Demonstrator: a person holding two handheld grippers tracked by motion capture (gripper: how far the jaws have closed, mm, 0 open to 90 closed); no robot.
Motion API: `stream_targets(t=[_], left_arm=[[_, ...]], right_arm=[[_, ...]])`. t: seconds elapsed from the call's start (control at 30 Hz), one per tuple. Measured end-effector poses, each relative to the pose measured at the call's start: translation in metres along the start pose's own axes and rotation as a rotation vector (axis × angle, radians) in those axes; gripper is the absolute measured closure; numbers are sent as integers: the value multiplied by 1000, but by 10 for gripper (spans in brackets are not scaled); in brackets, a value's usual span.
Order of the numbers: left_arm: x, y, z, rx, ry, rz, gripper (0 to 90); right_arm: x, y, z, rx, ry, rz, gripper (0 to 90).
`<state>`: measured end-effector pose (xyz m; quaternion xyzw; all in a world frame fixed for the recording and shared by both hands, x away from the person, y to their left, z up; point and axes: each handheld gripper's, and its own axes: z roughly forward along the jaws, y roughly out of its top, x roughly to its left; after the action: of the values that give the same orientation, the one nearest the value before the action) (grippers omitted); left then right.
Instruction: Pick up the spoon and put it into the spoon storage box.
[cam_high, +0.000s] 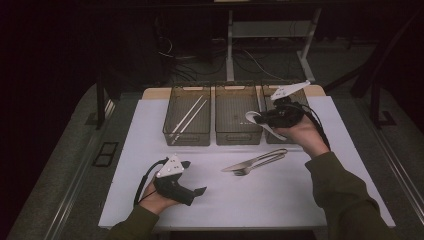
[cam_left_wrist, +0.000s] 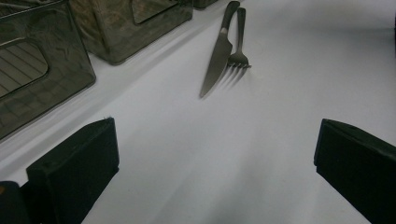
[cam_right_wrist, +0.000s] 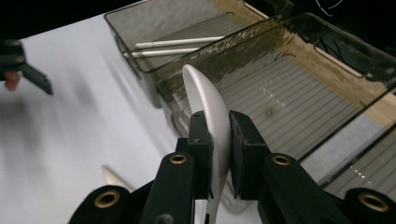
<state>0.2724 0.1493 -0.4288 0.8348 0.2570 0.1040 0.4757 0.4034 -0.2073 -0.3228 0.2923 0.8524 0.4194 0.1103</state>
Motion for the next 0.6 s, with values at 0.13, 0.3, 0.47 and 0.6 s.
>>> stream_targets(t=[0.13, 0.3, 0.47, 0.6], left_arm=[[0, 0, 0, 2, -1, 10, 0], [-1, 0, 0, -2, -1, 5, 0], [-1, 0, -1, -7, -6, 4, 0], [-1, 0, -1, -12, -6, 9, 0]], right_arm=[[-4, 13, 14, 3, -15, -9, 796], [-10, 24, 32, 3, -24, 5, 796], [-16, 29, 51, -13, -31, 15, 795], [-22, 29, 64, -7, -41, 35, 795]])
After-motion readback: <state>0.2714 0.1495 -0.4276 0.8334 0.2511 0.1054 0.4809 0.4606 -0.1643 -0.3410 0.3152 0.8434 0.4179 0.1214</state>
